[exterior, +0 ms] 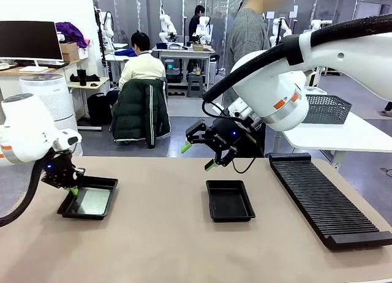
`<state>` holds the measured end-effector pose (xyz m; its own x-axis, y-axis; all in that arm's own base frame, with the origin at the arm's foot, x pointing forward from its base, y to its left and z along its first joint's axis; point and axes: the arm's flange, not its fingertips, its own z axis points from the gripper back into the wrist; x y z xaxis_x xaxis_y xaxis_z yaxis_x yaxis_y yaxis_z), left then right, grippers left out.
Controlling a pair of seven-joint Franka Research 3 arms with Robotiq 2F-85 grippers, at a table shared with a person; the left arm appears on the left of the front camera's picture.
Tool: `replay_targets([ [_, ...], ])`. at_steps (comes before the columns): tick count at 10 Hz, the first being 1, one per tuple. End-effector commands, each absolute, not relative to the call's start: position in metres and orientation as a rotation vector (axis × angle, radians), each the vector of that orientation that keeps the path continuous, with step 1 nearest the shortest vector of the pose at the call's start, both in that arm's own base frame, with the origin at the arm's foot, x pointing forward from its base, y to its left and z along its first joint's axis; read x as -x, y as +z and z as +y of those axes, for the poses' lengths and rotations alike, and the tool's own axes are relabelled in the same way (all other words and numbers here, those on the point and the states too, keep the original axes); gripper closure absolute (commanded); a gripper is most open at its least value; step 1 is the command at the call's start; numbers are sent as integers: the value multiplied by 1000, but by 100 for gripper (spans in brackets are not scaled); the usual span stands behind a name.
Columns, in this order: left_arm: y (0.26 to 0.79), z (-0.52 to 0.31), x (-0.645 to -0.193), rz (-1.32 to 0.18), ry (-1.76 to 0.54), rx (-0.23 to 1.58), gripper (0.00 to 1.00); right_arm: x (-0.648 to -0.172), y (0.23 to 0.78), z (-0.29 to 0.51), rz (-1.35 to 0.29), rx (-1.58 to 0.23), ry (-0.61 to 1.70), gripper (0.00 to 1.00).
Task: Inspect and transfer BCBs to ESD trays.
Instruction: Pick up the ESD tray and place it on the left side of the table.
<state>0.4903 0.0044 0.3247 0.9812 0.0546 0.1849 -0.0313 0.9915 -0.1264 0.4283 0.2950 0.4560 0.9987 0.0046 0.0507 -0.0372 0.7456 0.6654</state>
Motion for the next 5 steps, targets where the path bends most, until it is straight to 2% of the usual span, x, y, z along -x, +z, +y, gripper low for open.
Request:
replay_targets([
  [1, 322, 33, -486, -176, 32, 164, 97, -428, 455, 294, -46, -728, 22, 0],
  [5, 323, 87, -479, -177, 33, 160, 97, -428, 455, 294, -46, -728, 22, 0],
])
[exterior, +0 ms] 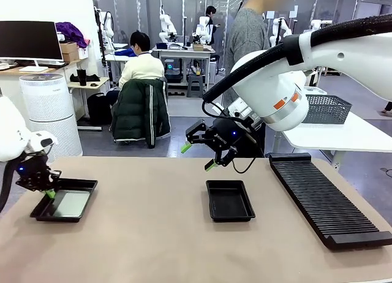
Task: Inspect and transfer BCBs to ESD trays.
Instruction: Pick up the ESD tray and place it on the left side of the table.
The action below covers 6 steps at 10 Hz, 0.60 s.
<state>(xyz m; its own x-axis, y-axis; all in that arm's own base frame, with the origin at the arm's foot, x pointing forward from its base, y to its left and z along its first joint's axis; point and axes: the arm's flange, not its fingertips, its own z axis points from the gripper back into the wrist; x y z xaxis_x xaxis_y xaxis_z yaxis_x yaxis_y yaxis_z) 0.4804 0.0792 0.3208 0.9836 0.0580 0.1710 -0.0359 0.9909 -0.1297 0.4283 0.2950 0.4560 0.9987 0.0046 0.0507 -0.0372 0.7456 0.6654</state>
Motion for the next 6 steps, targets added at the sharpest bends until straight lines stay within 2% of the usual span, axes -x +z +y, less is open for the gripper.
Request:
replay_targets([
  [1, 324, 96, -477, -179, 30, 159, 97, -428, 455, 294, -46, -728, 22, 0],
  [6, 323, 112, -480, -168, 26, 166, 97, -428, 455, 294, -46, -728, 22, 0],
])
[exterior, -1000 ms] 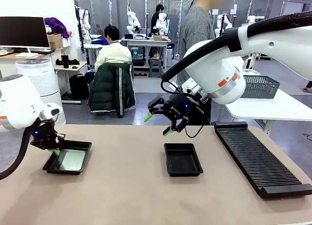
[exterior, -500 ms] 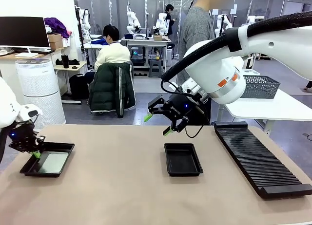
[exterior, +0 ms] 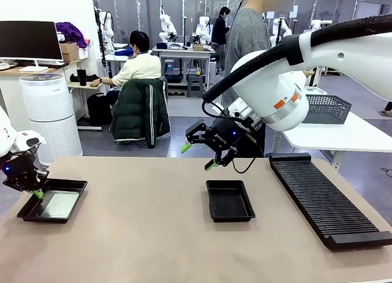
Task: Inspect and transfer BCBs to ESD trays.
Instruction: Pick up the ESD tray and place it on the left side of the table.
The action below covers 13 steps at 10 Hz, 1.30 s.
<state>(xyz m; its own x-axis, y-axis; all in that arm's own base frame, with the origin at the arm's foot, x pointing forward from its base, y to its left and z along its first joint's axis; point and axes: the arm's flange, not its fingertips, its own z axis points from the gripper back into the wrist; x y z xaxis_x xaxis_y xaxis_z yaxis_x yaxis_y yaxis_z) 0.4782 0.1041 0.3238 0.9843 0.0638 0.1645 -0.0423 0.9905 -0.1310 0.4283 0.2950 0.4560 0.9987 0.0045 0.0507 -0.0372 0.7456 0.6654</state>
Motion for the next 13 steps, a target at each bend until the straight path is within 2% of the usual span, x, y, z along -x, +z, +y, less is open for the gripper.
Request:
replay_targets([
  [1, 323, 104, -477, -174, 56, 125, 97, -428, 455, 294, -46, -728, 22, 0],
  [4, 323, 104, -477, -174, 56, 125, 97, -428, 455, 294, -46, -728, 22, 0],
  [5, 324, 103, -478, -169, 54, 127, 58, -428, 455, 294, -46, -728, 22, 0],
  [6, 324, 103, -480, -169, 53, 123, 45, -428, 455, 294, -46, -728, 22, 0],
  [7, 325, 102, -481, -168, 44, 127, 6, -428, 455, 294, -46, -728, 22, 0],
  [8, 327, 103, -482, -168, 38, 133, 0, -428, 455, 294, -46, -728, 22, 0],
  [10, 332, 106, -481, -169, 38, 136, 0, -428, 455, 294, -46, -728, 22, 0],
  [11, 334, 106, -479, -169, 37, 139, 10, -428, 455, 294, -46, -728, 22, 0],
  [12, 336, 106, -479, -166, 35, 141, 0, -428, 455, 294, -46, -728, 22, 0],
  [13, 341, 107, -477, -176, 54, 164, 0, -428, 455, 294, -46, -728, 22, 0],
])
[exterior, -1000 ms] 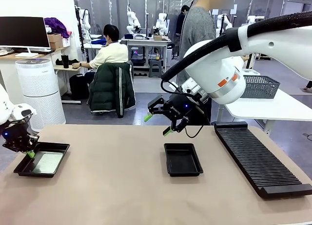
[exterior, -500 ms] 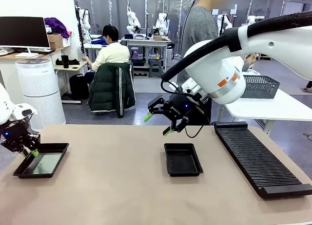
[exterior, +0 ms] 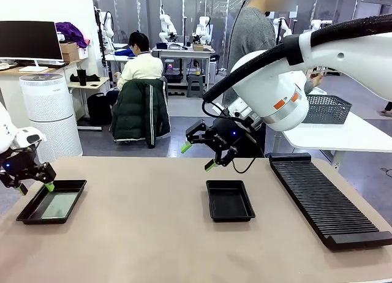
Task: Inspect and transfer BCBs to ESD trays.
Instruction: Pick up the ESD tray and place it on the left side of the table.
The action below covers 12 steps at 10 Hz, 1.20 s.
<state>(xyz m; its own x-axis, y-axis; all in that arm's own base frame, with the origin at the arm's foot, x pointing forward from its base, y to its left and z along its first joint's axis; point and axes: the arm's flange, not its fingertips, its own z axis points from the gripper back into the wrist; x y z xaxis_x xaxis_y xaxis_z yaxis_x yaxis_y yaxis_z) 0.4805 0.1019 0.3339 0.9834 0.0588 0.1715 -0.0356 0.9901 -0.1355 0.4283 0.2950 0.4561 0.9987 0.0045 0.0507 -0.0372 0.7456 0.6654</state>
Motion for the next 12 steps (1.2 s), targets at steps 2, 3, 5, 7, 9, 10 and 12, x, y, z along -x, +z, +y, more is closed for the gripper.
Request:
replay_targets([
  [2, 355, 108, -470, -186, 55, 153, 0, -428, 455, 294, -46, -728, 22, 0],
  [3, 365, 107, -466, -195, 49, 145, 0, -428, 455, 294, -46, -728, 22, 0],
  [5, 395, 101, -458, -220, 54, 106, 0, -428, 455, 294, -46, -728, 22, 0],
  [7, 428, 91, -447, -239, 47, 79, 0, -428, 455, 294, -46, -728, 22, 0],
  [9, 460, 80, -439, -253, 6, 98, 0, -428, 455, 294, -46, -728, 22, 0],
  [10, 473, 77, -436, -261, 4, 100, 0, -428, 455, 294, -46, -728, 22, 0],
  [12, 496, 68, -430, -275, -7, 83, 0, -428, 455, 294, -46, -728, 22, 0],
])
